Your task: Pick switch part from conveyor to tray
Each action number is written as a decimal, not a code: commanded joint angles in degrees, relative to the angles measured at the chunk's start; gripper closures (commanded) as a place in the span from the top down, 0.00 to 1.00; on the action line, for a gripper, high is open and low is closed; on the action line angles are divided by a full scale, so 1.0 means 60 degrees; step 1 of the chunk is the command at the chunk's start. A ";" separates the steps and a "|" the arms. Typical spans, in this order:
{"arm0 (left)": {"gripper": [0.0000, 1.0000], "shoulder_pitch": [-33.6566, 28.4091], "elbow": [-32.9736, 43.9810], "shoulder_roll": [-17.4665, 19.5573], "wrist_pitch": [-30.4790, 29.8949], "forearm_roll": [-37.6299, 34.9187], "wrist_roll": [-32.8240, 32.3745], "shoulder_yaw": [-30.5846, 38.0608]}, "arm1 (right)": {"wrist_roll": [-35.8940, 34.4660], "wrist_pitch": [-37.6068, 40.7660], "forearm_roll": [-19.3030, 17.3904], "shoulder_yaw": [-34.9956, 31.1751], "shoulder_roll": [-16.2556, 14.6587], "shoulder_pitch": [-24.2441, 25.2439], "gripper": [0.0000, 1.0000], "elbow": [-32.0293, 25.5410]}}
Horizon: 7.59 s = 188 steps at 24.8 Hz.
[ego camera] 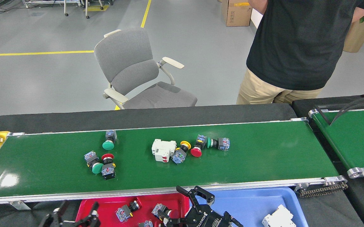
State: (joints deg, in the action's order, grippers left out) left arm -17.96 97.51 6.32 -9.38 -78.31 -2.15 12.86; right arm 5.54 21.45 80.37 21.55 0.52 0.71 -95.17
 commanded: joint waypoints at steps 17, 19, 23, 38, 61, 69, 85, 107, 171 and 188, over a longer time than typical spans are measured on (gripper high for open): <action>1.00 0.0913 -0.0534 0.0558 0.0406 -0.0001 -0.0477 0.0142 | -0.1378 -0.4073 -0.0036 -0.3899 -0.0189 0.1800 1.00 -0.0148; 1.00 0.1221 -0.0973 0.0602 0.0479 -0.0030 -0.0491 0.0157 | -0.1378 -0.4073 -0.0036 -0.3884 -0.0189 0.1800 1.00 -0.0163; 1.00 0.2084 -0.2129 0.1012 0.0977 -0.0030 -0.0491 0.0215 | -0.1378 -0.4059 -0.0036 -0.3884 -0.0262 0.1756 1.00 -0.0148; 0.99 0.4370 -0.5250 0.1745 0.1812 -0.0015 -0.0433 0.0201 | -0.1055 -0.4073 -0.0021 -0.3796 -0.0189 0.1024 1.00 -0.0163; 0.36 0.0195 -0.0504 0.1306 -0.5878 0.0029 0.0124 0.0274 | -0.0865 -0.4059 0.0008 -0.3738 -0.0277 0.1141 1.00 -0.0148; 1.00 -0.0801 0.0316 -0.0057 -0.5937 -0.0001 0.0109 0.0215 | -0.0894 -0.4044 0.0008 -0.3577 -0.0277 0.1331 1.00 -0.0148; 1.00 -0.0523 -0.0328 0.0676 -0.1323 0.0073 0.0153 0.2603 | -0.0894 -0.4059 0.0008 -0.3166 -0.0277 0.1111 1.00 -0.0163; 1.00 0.3711 -0.6949 0.3547 -0.1586 0.0073 0.1032 0.1768 | -0.0909 -0.3971 -0.0036 -0.3005 -0.0248 0.1126 1.00 0.0057; 1.00 0.1440 0.0477 -0.1668 -0.0561 -0.2315 0.0534 -0.7021 | -0.0909 -0.4015 -0.0007 -0.3694 -0.0702 0.0379 1.00 -0.0236; 1.00 0.1338 0.0521 -0.0042 -0.1308 -0.1114 0.0666 -0.0048 | -0.0938 -0.4029 -0.0021 -0.4294 -0.0672 0.1111 1.00 -0.0251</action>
State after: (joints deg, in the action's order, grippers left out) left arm -9.89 100.35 4.60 -13.88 -86.24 1.87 8.98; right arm 0.31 -2.58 80.32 -3.88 -3.20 7.47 -95.87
